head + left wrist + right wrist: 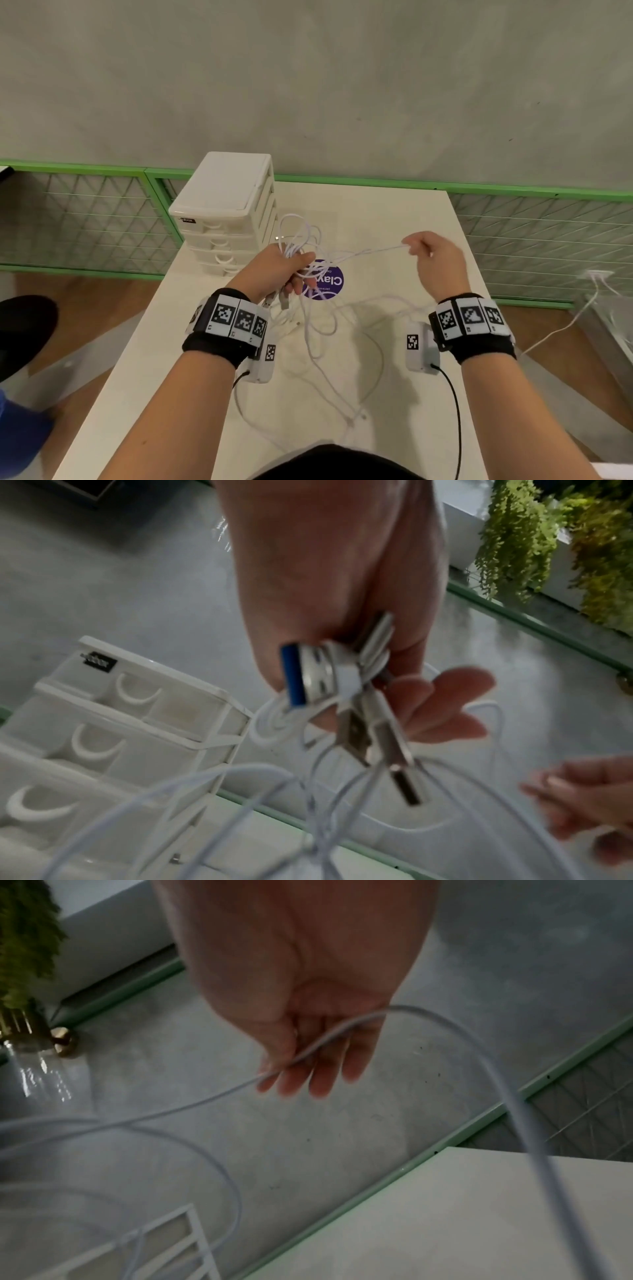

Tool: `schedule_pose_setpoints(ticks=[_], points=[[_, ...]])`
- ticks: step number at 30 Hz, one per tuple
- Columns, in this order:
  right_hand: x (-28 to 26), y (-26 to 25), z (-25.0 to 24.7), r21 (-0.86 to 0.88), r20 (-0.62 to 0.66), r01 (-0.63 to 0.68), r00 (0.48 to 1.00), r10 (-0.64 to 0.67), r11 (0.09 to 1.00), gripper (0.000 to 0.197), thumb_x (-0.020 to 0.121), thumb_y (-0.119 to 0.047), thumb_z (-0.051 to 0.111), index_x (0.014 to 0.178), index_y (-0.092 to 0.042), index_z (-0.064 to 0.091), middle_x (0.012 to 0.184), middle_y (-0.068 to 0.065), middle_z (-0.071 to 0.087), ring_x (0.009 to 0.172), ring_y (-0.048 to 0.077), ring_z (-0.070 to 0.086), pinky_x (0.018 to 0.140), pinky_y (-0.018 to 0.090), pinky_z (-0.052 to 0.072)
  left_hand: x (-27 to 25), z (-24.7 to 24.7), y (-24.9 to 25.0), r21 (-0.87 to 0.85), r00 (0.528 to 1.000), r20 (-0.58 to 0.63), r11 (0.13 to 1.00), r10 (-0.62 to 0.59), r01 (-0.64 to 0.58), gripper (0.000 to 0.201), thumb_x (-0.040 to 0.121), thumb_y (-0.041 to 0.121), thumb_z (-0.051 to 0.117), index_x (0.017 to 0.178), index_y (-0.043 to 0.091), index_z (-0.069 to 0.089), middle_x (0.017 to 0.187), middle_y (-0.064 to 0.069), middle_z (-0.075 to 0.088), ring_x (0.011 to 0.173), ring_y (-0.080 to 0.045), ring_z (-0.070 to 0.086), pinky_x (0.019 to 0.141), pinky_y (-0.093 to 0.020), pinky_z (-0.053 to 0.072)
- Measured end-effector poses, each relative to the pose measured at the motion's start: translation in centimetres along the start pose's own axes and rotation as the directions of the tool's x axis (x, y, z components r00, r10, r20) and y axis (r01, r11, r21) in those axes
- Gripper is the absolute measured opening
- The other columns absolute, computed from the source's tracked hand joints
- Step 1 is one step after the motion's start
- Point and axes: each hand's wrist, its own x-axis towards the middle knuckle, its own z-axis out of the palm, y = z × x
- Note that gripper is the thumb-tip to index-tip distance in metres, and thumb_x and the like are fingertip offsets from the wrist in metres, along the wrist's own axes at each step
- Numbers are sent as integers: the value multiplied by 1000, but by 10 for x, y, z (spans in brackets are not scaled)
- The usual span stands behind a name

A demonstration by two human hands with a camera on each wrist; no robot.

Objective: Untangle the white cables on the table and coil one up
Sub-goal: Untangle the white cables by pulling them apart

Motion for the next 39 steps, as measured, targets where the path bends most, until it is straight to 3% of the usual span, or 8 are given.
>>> schedule_pose_setpoints(ticks=[6,10,16,20,23,31,34,39], points=[[-20,-35,28,69,269,193,941,-205,979,30,94,-14,51,123,-16,59,124,-2,60,119,15,51,102,23,34,2,20,14,-165,991,-34,977,129,-133,33,99,28,50,79,4,61,60,-2,68,43,-10,55,45,-18,44],[-22,-56,36,88,382,160,906,-182,983,61,91,-32,57,145,-21,30,139,0,48,128,13,43,104,27,32,1,23,18,-200,989,-16,968,150,-150,33,99,30,49,84,5,64,63,-8,68,45,-12,56,44,-19,43],[-25,-65,33,195,305,255,902,-306,947,55,84,-18,67,132,-36,48,74,-6,51,66,6,47,68,23,41,-5,19,21,-195,985,-25,965,172,-173,38,99,30,49,81,-1,62,55,-4,65,41,-12,52,42,-19,42],[-22,-62,9,431,281,42,943,-178,902,22,73,-14,77,88,-30,73,89,-3,74,85,18,65,84,18,48,-12,7,16,-98,997,10,992,82,-80,34,98,29,52,84,0,65,48,0,63,33,-10,47,32,-15,31],[-18,-54,-2,472,51,50,995,-83,880,17,75,-9,75,71,-25,72,71,-19,71,77,0,65,79,13,46,-11,7,8,2,999,25,999,34,-34,35,98,25,53,91,-4,69,50,0,64,36,-15,44,31,-17,28],[-18,-39,-5,411,-264,112,964,1,905,22,80,-10,71,73,-30,69,80,-7,70,74,3,59,74,13,45,-7,8,10,104,1000,19,995,3,-5,33,95,26,55,96,-5,64,60,-10,66,38,-15,45,35,-19,31],[-15,-35,-5,309,-237,143,969,-69,940,19,82,-11,68,76,-29,67,84,7,63,71,7,51,69,11,39,-5,8,12,150,999,-6,988,34,-33,23,94,24,57,82,5,60,62,-7,63,42,-13,47,37,-19,34],[-16,-25,12,-142,-115,92,987,-108,986,15,84,-28,68,98,-27,70,110,3,56,110,22,45,91,33,32,-4,9,6,-91,994,-37,990,105,-108,20,96,24,57,85,9,63,78,-9,73,52,-7,58,54,-18,45]])
